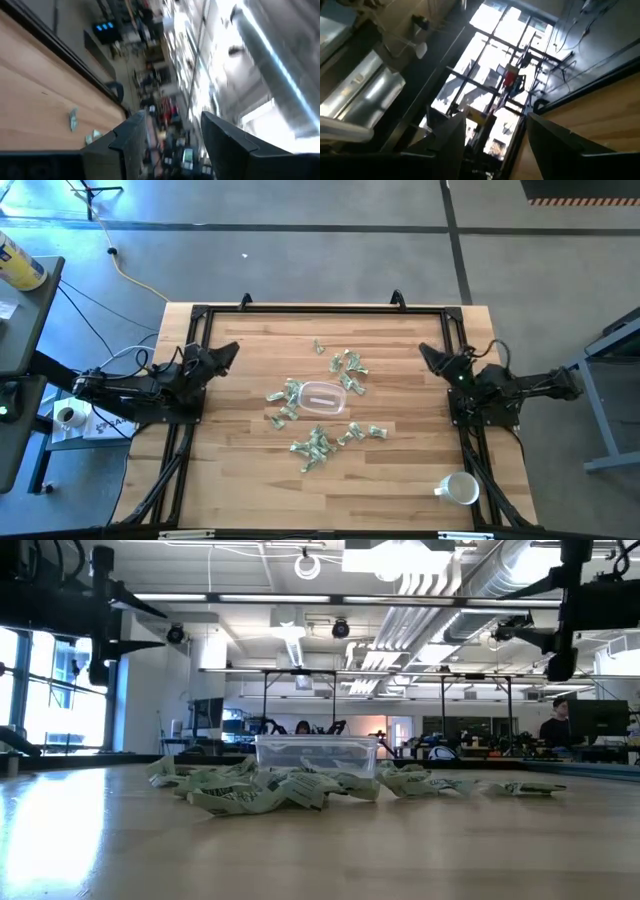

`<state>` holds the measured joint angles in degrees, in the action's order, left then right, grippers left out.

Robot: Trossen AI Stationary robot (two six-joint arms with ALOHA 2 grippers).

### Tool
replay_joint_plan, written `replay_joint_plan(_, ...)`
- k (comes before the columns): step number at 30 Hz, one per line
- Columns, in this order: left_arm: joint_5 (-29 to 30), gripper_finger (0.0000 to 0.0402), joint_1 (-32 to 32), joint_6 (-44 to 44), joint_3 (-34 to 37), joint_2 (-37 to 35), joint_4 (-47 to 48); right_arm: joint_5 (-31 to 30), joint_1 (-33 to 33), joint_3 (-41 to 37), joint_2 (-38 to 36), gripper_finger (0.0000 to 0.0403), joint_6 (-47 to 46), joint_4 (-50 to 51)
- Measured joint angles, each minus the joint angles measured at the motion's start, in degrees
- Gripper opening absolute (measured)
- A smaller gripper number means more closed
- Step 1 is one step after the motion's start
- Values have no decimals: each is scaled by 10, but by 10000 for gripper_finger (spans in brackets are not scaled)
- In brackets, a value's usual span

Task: Pick and place Stevia / Truvia into bins
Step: Put the stevia packet into the transparent container

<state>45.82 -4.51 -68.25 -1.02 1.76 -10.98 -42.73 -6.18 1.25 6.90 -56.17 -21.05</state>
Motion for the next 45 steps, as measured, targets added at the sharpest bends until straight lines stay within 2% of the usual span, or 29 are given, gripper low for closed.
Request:
replay_joint_plan(3, -32, 223, 0, 41, 0, 0, 0, 41, 33, 47, 117, 200, -26, 1)
replay_joint_plan(6, -47, 223, 0, 75, 0, 0, 5, 108, 77, 140, 275, 200, 16, 42)
replay_joint_plan(9, -58, 223, 0, 85, 0, 0, 34, 180, 127, 242, 417, 200, 54, 214)
replay_joint_plan(12, -77, 223, 0, 80, 0, 0, 81, 203, 179, 329, 535, 200, 67, 406)
replay_joint_plan(14, -93, 223, 0, 91, 0, 7, 78, 218, 208, 378, 594, 200, 103, 452)
replay_joint_plan(15, -96, 223, 0, 99, 0, 10, 80, 236, 221, 398, 620, 200, 151, 455)
replay_joint_plan(17, -106, 223, 0, 129, 0, 17, 81, 277, 240, 434, 663, 200, 266, 451)
replay_joint_plan(21, -105, 223, 0, 149, 0, 36, 81, 289, 274, 504, 746, 200, 455, 442)
replay_joint_plan(24, -108, 223, 0, 149, 0, 47, 80, 351, 306, 551, 810, 200, 532, 447)
replay_joint_plan(27, -109, 223, 0, 153, 0, 56, 81, 403, 325, 594, 876, 200, 558, 463)
replay_joint_plan(31, -108, 223, 0, 155, 0, 70, 81, 409, 329, 648, 953, 200, 582, 499)
replay_joint_plan(35, -107, 223, 0, 155, 0, 84, 81, 421, 328, 694, 999, 200, 611, 506)
replay_joint_plan(45, -97, 223, 0, 153, 0, 102, 81, 423, 336, 694, 1021, 200, 642, 522)
